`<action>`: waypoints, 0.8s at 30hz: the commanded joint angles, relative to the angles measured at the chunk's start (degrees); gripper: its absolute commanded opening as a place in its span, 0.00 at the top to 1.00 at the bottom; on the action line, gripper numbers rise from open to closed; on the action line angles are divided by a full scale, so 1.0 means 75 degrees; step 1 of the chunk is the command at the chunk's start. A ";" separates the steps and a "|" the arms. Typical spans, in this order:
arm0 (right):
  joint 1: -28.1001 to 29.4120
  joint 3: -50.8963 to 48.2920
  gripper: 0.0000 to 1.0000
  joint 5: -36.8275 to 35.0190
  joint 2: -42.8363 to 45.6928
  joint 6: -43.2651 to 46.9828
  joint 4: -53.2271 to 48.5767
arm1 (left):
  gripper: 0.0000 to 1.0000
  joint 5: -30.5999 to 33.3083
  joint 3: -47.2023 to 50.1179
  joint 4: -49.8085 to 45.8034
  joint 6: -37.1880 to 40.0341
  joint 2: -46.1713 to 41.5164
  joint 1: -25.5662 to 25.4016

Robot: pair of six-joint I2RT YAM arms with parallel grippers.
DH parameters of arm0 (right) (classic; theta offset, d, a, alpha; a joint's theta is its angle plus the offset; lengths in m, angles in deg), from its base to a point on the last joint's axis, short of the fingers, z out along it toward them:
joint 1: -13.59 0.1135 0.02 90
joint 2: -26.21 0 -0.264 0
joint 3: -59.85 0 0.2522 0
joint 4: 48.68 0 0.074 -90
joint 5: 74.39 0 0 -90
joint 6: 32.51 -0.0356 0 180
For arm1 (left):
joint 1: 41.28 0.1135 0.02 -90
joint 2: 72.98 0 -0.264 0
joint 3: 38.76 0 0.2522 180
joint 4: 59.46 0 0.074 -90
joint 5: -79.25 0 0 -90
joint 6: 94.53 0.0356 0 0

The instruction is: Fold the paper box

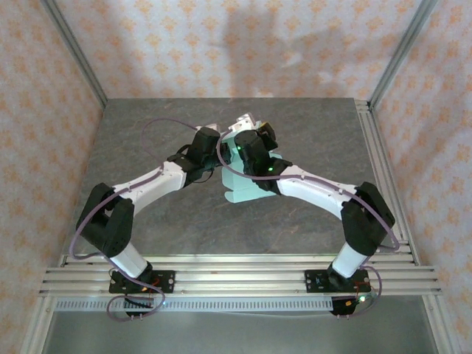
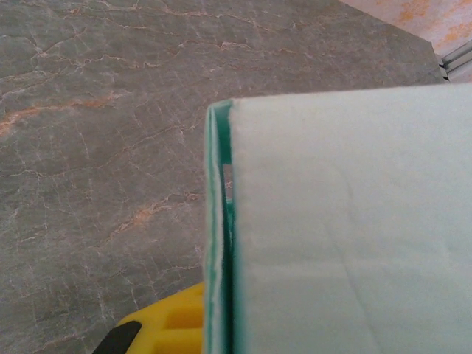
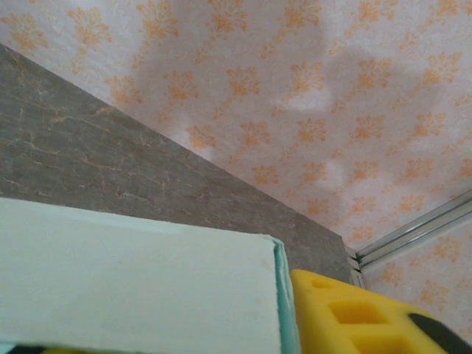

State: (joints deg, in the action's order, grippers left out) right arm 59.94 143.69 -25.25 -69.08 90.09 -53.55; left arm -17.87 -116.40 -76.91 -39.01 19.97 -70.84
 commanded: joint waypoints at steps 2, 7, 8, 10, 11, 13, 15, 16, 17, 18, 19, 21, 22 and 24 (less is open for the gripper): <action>0.0008 0.0230 0.73 -0.0429 -0.0098 0.0024 0.0181 | 1.00 -0.0045 -0.0264 -0.0168 -0.0024 0.0017 0.0086; 0.0003 0.0265 1.00 -0.0484 -0.0185 0.0019 -0.0009 | 1.00 -0.0073 -0.0267 -0.0169 -0.0020 -0.0024 0.0107; 0.0018 0.0278 1.00 -0.0510 -0.0189 0.0013 -0.0022 | 1.00 -0.0077 -0.0261 -0.0164 -0.0021 -0.0018 0.0098; 0.0020 0.0279 1.00 -0.0602 -0.0206 0.0025 0.0014 | 1.00 -0.0083 -0.0252 -0.0158 -0.0035 -0.0018 0.0103; 0.0020 0.0299 1.00 -0.0621 -0.0212 0.0024 0.0014 | 1.00 -0.0085 -0.0251 -0.0158 -0.0032 -0.0018 0.0100; 0.0020 0.0294 0.88 -0.0624 -0.0235 0.0039 0.0013 | 1.00 -0.0097 -0.0237 -0.0150 -0.0043 -0.0018 0.0105; 0.0017 0.0290 0.72 -0.0591 -0.0247 0.0040 -0.0015 | 1.00 -0.0101 -0.0231 -0.0122 -0.0055 -0.0030 0.0108; 0.0022 0.0310 0.70 -0.0588 -0.0246 0.0020 -0.0030 | 1.00 -0.0101 -0.0225 -0.0119 -0.0055 -0.0030 0.0107; 0.0020 0.0300 0.70 -0.0577 -0.0245 0.0011 -0.0053 | 1.00 -0.0102 -0.0227 -0.0124 -0.0056 -0.0039 0.0104; 0.0020 0.0300 0.70 -0.0565 -0.0245 0.0001 -0.0064 | 1.00 -0.0096 -0.0225 -0.0118 -0.0061 -0.0041 0.0104; 0.0020 0.0299 0.72 -0.0568 -0.0262 0.0001 -0.0085 | 1.00 -0.0098 -0.0231 -0.0120 -0.0057 -0.0047 0.0101; 0.0020 0.0291 0.73 -0.0566 -0.0274 -0.0019 -0.0147 | 1.00 -0.0098 -0.0216 -0.0118 -0.0070 -0.0053 0.0101; 0.0020 0.0284 0.73 -0.0557 -0.0246 -0.0040 -0.0164 | 1.00 -0.0095 -0.0214 -0.0118 -0.0070 -0.0067 0.0104; 0.0020 0.0262 0.68 -0.0481 -0.0189 -0.0111 -0.0236 | 1.00 -0.0097 -0.0216 -0.0121 -0.0090 -0.0078 0.0118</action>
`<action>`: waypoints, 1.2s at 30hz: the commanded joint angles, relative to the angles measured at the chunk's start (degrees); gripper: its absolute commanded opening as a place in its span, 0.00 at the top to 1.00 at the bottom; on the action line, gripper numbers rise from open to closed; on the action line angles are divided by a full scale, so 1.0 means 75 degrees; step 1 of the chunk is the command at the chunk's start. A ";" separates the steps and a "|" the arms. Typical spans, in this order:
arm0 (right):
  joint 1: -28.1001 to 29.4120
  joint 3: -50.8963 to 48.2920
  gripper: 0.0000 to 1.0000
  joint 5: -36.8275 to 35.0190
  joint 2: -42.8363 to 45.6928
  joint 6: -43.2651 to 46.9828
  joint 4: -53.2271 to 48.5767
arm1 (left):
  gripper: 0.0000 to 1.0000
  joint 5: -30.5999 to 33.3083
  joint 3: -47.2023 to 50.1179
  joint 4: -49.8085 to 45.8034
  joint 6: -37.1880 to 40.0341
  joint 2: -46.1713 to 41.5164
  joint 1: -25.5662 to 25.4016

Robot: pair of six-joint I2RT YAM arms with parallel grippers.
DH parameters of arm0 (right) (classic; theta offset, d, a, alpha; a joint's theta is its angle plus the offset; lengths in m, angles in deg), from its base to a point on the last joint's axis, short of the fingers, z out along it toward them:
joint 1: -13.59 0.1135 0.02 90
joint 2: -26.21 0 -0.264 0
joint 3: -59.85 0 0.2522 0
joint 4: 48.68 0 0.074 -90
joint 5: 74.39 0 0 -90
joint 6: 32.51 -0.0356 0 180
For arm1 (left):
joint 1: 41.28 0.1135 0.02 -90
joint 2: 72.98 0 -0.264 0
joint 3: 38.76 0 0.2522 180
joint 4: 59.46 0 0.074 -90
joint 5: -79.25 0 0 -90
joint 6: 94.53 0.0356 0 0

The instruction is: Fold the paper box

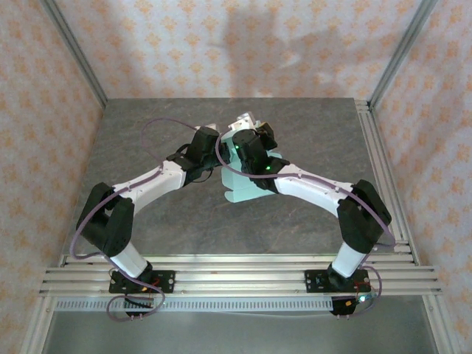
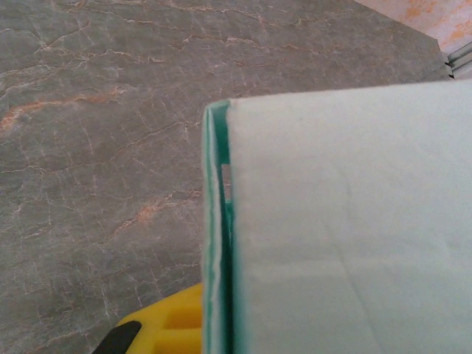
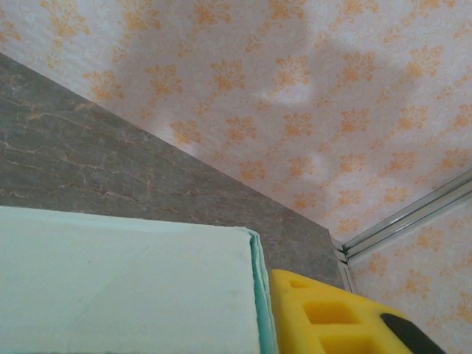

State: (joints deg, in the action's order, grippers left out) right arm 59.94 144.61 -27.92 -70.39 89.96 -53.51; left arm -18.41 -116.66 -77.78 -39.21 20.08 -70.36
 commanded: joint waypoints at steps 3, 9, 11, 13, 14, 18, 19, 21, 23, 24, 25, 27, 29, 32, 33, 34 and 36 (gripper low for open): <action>-0.0002 0.0060 0.57 -0.0062 0.0007 -0.0154 -0.0312 | 1.00 -0.0012 -0.0111 0.0077 -0.0177 -0.0140 0.0064; -0.0166 -0.0237 0.51 0.0019 0.0168 -0.0674 -0.0653 | 1.00 -0.0139 0.0018 0.0283 -0.0392 -0.0147 0.0130; -0.0190 -0.0345 0.49 0.0012 0.0230 -0.0784 -0.0717 | 1.00 -0.0156 0.0021 0.0281 -0.0414 -0.0136 0.0142; -0.0203 -0.0442 0.48 -0.0018 0.0273 -0.0858 -0.0763 | 1.00 -0.0162 0.0009 0.0281 -0.0428 -0.0119 0.0161; -0.0209 -0.0508 0.48 -0.0023 0.0291 -0.0887 -0.0779 | 1.00 -0.0188 -0.0003 0.0281 -0.0433 -0.0109 0.0154; -0.0270 -0.0667 0.48 -0.0010 0.0352 -0.0959 -0.0837 | 1.00 -0.0209 -0.0033 0.0303 -0.0470 -0.0084 0.0151; -0.0294 -0.0676 0.50 -0.0003 0.0346 -0.0963 -0.0839 | 1.00 -0.0221 -0.0032 0.0303 -0.0474 -0.0080 0.0155; -0.0331 -0.0680 0.55 0.0013 0.0333 -0.0960 -0.0849 | 1.00 -0.0232 -0.0026 0.0301 -0.0474 -0.0079 0.0161; -0.0364 -0.0671 0.62 0.0020 0.0310 -0.0949 -0.0846 | 1.00 -0.0232 -0.0038 0.0271 -0.0463 -0.0079 0.0160; -0.0377 -0.0657 0.66 0.0027 0.0289 -0.0945 -0.0852 | 1.00 -0.0232 -0.0041 0.0271 -0.0462 -0.0092 0.0165; -0.0380 -0.0636 0.69 0.0028 0.0263 -0.0935 -0.0857 | 1.00 -0.0233 -0.0044 0.0258 -0.0454 -0.0095 0.0165; -0.0379 -0.0600 0.78 0.0044 0.0225 -0.0923 -0.0850 | 1.00 -0.0244 -0.0061 0.0235 -0.0440 -0.0091 0.0163; -0.0379 -0.0563 0.84 0.0045 0.0190 -0.0924 -0.0856 | 1.00 -0.0247 -0.0073 0.0219 -0.0430 -0.0104 0.0158; -0.0379 -0.0538 0.94 0.0053 0.0192 -0.0919 -0.0851 | 1.00 -0.0244 -0.0073 0.0175 -0.0398 -0.0126 0.0174; -0.0379 -0.0546 0.96 0.0057 0.0192 -0.0913 -0.0853 | 1.00 -0.0234 -0.0067 0.0157 -0.0392 -0.0128 0.0164; -0.0380 -0.0543 0.97 0.0060 0.0197 -0.0919 -0.0851 | 1.00 -0.0232 -0.0077 0.0144 -0.0381 -0.0126 0.0174; -0.0379 -0.0538 0.96 0.0066 0.0238 -0.0949 -0.0890 | 1.00 -0.0238 -0.0085 0.0149 -0.0381 -0.0127 0.0170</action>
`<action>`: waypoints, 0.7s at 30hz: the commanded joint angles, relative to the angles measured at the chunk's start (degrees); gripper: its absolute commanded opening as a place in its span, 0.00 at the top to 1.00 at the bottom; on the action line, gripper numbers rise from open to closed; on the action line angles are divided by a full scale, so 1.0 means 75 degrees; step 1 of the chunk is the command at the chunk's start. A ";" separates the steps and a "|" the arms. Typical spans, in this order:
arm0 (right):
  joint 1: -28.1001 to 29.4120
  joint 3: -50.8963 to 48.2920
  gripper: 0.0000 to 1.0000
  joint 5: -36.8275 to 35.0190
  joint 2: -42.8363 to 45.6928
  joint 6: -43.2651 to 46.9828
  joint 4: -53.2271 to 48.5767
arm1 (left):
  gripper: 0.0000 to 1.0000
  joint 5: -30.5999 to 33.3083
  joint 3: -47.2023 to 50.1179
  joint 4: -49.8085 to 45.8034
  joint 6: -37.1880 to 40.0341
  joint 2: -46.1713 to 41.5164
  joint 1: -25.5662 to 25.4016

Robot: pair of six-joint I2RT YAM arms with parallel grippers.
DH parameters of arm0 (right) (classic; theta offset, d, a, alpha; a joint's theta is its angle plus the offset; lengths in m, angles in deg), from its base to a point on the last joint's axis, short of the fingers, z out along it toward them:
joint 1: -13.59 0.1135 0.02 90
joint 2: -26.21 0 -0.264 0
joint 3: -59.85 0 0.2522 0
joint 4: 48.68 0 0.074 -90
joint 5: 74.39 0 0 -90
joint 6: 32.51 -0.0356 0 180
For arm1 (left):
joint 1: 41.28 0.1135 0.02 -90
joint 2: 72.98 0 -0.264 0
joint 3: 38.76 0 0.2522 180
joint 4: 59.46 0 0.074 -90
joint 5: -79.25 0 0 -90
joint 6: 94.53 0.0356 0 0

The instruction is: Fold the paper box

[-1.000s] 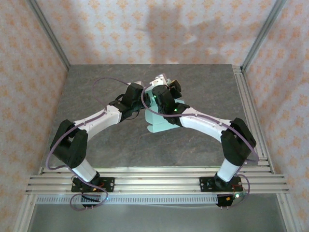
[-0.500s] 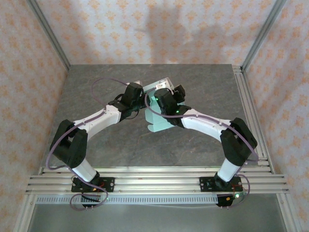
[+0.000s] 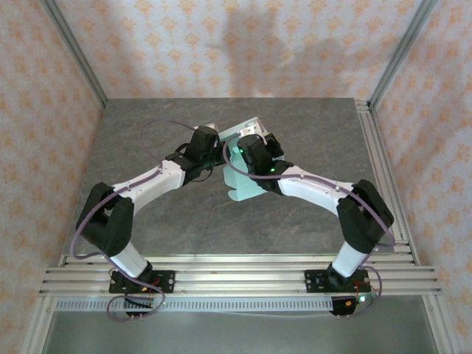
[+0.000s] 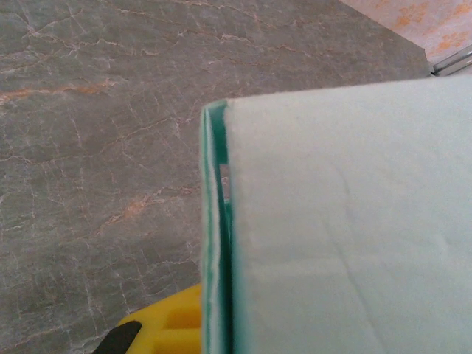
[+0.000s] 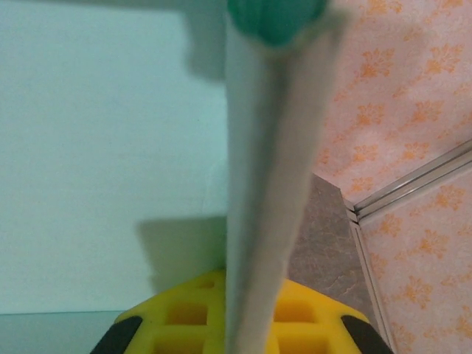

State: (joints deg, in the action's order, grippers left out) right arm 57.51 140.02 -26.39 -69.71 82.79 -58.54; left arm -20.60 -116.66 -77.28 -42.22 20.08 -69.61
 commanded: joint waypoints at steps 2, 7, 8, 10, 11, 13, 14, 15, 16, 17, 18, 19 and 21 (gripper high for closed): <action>-0.0058 0.0064 0.84 -0.0112 0.0233 -0.0052 -0.0248 | 1.00 0.0047 -0.0097 0.0082 -0.0004 -0.0120 0.0066; -0.0055 -0.0133 0.49 0.0489 0.0838 -0.0320 -0.0225 | 1.00 0.0047 -0.0120 0.0037 -0.0066 -0.0048 0.0098; -0.0055 -0.0263 0.44 0.0853 0.1042 -0.0292 -0.0173 | 1.00 0.0047 -0.0130 0.0026 -0.0111 -0.0018 0.0118; -0.0059 -0.0591 0.35 0.1485 0.1483 -0.0233 0.0081 | 1.00 -0.0005 -0.0132 0.0008 -0.0263 0.0046 0.0181; -0.0067 -0.0747 0.32 0.1824 0.1719 -0.0232 0.0150 | 1.00 -0.0013 -0.0120 -0.0021 -0.0401 0.0070 0.0218; -0.0079 -0.0982 0.28 0.2328 0.2165 -0.0303 0.0286 | 1.00 -0.0049 -0.0066 -0.0007 -0.0740 0.0109 0.0308; -0.0096 -0.1102 0.27 0.2516 0.2380 -0.0408 0.0360 | 1.00 -0.0136 0.0019 0.0097 -0.0951 0.0131 0.0370; -0.0112 -0.1188 0.27 0.2650 0.2581 -0.0541 0.0402 | 1.00 -0.0230 0.0100 0.0226 -0.1155 0.0128 0.0418; -0.0142 -0.1278 0.26 0.2760 0.2781 -0.0676 0.0438 | 1.00 -0.0279 0.0182 0.0338 -0.1497 0.0126 0.0475; -0.0177 -0.1356 0.26 0.2801 0.2962 -0.0823 0.0461 | 1.00 -0.0274 0.0229 0.0332 -0.1847 0.0132 0.0528; -0.0222 -0.1415 0.26 0.2805 0.3104 -0.0952 0.0440 | 1.00 -0.0252 0.0242 0.0309 -0.2180 0.0138 0.0553; -0.0262 -0.1484 0.26 0.2793 0.3244 -0.1062 0.0407 | 1.00 -0.0272 0.0244 0.0211 -0.2599 0.0154 0.0587; -0.0333 -0.1657 0.26 0.2799 0.3527 -0.1260 0.0406 | 1.00 -0.0394 0.0106 -0.0245 -0.3411 0.0195 0.0631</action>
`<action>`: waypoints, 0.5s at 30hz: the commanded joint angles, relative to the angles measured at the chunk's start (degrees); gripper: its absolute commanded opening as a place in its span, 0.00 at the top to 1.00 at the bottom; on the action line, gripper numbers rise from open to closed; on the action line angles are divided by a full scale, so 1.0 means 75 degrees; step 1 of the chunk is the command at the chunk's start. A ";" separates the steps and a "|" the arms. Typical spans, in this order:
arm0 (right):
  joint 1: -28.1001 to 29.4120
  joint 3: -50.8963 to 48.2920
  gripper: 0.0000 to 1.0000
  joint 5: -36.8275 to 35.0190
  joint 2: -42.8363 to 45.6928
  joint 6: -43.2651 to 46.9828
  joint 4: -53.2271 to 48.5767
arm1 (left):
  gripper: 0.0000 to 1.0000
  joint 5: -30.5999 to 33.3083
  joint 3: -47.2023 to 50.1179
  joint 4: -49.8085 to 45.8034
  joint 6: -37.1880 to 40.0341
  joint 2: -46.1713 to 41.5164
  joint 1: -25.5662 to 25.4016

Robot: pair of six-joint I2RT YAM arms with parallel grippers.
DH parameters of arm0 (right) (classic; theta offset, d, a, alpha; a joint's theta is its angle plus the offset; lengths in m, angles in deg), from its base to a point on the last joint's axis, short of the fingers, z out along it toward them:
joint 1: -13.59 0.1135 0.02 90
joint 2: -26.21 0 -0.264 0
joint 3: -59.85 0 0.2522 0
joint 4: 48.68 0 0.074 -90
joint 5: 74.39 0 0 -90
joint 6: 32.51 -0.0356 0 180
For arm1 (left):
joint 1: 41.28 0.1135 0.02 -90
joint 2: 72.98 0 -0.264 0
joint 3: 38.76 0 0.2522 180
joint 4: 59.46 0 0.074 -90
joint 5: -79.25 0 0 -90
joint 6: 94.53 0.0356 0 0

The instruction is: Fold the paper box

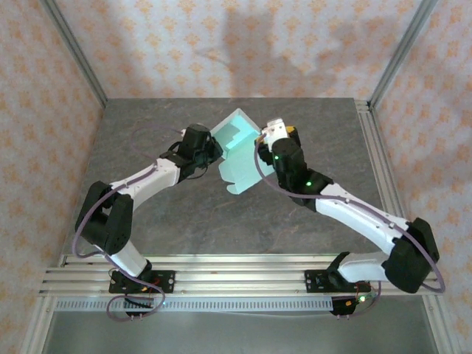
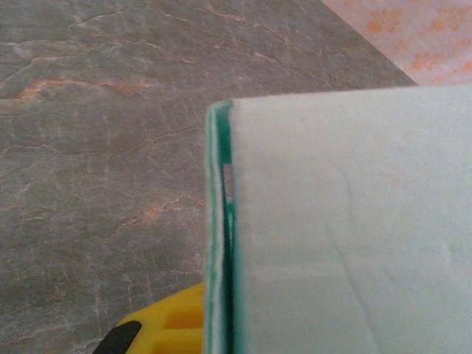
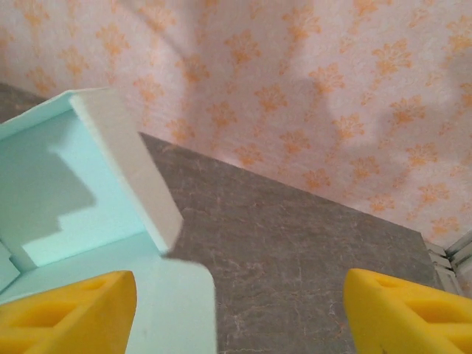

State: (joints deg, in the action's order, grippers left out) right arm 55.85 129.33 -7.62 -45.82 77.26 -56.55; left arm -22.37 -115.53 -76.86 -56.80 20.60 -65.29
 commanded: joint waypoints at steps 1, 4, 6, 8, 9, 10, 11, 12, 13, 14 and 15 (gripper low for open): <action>-0.0148 -0.0318 0.26 0.0301 0.0472 -0.0636 0.0140 | 1.00 -0.0170 -0.0152 -0.0662 -0.1880 0.0148 0.0053; -0.0220 -0.0564 0.26 0.0310 0.0803 -0.0846 0.0141 | 1.00 -0.0149 -0.0452 -0.1886 -0.3096 0.0174 0.0057; -0.0237 -0.0701 0.26 0.0269 0.0912 -0.0886 0.0135 | 1.00 -0.0294 -0.0514 -0.2265 -0.3778 0.0161 0.0067; -0.0253 -0.0833 0.26 0.0252 0.0987 -0.0900 0.0140 | 1.00 -0.0565 -0.0786 -0.2986 -0.4391 0.0255 0.0101; -0.0255 -0.0884 0.26 0.0232 0.1002 -0.0910 0.0163 | 1.00 -0.0687 -0.0976 -0.3394 -0.4540 0.0341 0.0129; -0.0254 -0.0952 0.26 0.0185 0.1014 -0.0915 0.0181 | 1.00 -0.0793 -0.1216 -0.3907 -0.4624 0.0442 0.0153; -0.0267 -0.1014 0.26 0.0151 0.1026 -0.0936 0.0208 | 1.00 -0.0913 -0.1385 -0.4194 -0.4679 0.0540 0.0157; -0.0268 -0.1068 0.26 0.0131 0.1038 -0.0946 0.0223 | 1.00 -0.1067 -0.1490 -0.4344 -0.4774 0.0611 0.0163; -0.0277 -0.1126 0.26 0.0114 0.1056 -0.0954 0.0236 | 1.00 -0.1290 -0.1516 -0.4373 -0.4926 0.0705 0.0166; -0.0289 -0.1168 0.26 0.0120 0.1062 -0.0960 0.0257 | 1.00 -0.1579 -0.1470 -0.4216 -0.5095 0.0793 0.0171; -0.0301 -0.1200 0.26 0.0127 0.1073 -0.0965 0.0264 | 1.00 -0.1854 -0.1382 -0.4057 -0.5314 0.0878 0.0167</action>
State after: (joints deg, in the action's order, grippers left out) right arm 54.15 121.27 -6.22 -39.07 71.40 -55.92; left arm -30.30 -125.25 -102.33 -89.63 25.26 -64.74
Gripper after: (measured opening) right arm 0.740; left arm 0.074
